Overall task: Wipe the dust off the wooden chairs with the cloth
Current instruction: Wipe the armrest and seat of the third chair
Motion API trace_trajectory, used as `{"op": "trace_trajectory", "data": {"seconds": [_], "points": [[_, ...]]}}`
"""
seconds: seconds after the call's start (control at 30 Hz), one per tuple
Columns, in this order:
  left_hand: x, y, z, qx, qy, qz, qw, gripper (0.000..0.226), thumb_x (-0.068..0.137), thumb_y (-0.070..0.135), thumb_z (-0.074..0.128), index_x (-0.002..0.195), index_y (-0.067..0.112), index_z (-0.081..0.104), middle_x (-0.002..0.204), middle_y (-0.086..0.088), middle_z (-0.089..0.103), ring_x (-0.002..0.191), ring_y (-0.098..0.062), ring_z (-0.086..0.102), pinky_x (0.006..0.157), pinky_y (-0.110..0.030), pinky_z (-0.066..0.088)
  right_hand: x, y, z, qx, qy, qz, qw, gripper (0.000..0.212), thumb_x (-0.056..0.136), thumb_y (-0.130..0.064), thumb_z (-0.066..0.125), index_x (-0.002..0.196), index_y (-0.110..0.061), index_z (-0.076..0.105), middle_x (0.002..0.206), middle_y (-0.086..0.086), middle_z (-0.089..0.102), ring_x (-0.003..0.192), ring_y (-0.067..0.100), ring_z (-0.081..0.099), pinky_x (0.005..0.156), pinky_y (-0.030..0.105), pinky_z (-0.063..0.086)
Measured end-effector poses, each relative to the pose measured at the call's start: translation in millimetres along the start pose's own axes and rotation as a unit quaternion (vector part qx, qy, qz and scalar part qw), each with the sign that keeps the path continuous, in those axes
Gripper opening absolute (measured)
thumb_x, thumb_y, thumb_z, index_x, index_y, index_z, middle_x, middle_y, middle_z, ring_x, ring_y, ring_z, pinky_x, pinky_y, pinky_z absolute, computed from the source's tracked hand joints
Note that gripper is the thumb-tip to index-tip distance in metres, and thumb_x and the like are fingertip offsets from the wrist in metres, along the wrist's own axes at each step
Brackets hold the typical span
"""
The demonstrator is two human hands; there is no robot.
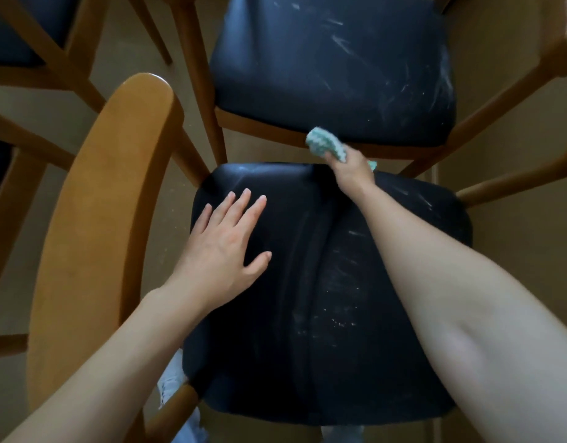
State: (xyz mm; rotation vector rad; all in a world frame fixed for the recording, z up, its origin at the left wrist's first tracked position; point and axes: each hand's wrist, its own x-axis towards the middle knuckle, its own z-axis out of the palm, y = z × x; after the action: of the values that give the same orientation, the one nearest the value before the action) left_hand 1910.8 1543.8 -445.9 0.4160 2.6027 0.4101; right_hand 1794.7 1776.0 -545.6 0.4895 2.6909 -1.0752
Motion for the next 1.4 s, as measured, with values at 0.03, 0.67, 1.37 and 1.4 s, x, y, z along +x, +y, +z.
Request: {"op": "trace_trajectory", "data": {"seconds": [0.03, 0.67, 1.37, 1.4], "points": [[0.7, -1.7, 1.4, -0.011, -0.003, -0.006, 1.0, 0.077, 0.094, 0.046, 0.043, 0.148, 0.031, -0.009, 0.158, 0.005, -0.008, 0.144, -0.011, -0.012, 0.116, -0.031, -0.008, 1.6, 5.6, 10.3, -0.076, -0.027, -0.014, 0.997, 0.036, 0.096, -0.036, 0.05, 0.128, -0.02, 0.056, 0.129, 0.007, 0.059, 0.122, 0.027, 0.049, 0.101, 0.034, 0.031], [-18.1, -1.9, -11.9, -0.129, 0.009, -0.011, 0.991, 0.081, 0.092, 0.036, 0.053, 0.148, 0.033, -0.005, 0.159, 0.002, 0.003, 0.145, -0.013, 0.0, 0.119, -0.036, 0.005, -97.1, -13.7, 35.0, 0.056, -0.14, -0.065, 0.986, 0.042, 0.095, -0.023, 0.054, 0.137, -0.016, 0.048, 0.147, 0.011, 0.04, 0.137, 0.023, 0.035, 0.114, 0.031, 0.023], [-98.5, 14.9, -3.8, -0.106, -0.083, -0.032, 0.99, 0.072, 0.094, 0.039, 0.049, 0.151, 0.029, 0.005, 0.159, 0.002, 0.004, 0.146, -0.015, 0.001, 0.119, -0.035, 0.004, -353.7, 97.7, 33.5, -0.102, -0.501, 0.026, 0.859, 0.038, 0.098, -0.03, 0.048, 0.135, -0.021, 0.05, 0.139, 0.0, 0.05, 0.129, 0.018, 0.045, 0.107, 0.031, 0.034], [-100.1, 15.3, -3.7, -0.11, -0.083, -0.033, 0.99, 0.072, 0.094, 0.039, 0.049, 0.15, 0.029, 0.005, 0.159, 0.002, 0.004, 0.146, -0.015, 0.001, 0.119, -0.035, 0.004, -355.6, 107.3, 26.9, -0.127, -0.508, 0.041, 0.851, 0.033, 0.098, -0.027, 0.048, 0.13, -0.022, 0.054, 0.133, 0.0, 0.056, 0.123, 0.018, 0.05, 0.102, 0.031, 0.039]]}}
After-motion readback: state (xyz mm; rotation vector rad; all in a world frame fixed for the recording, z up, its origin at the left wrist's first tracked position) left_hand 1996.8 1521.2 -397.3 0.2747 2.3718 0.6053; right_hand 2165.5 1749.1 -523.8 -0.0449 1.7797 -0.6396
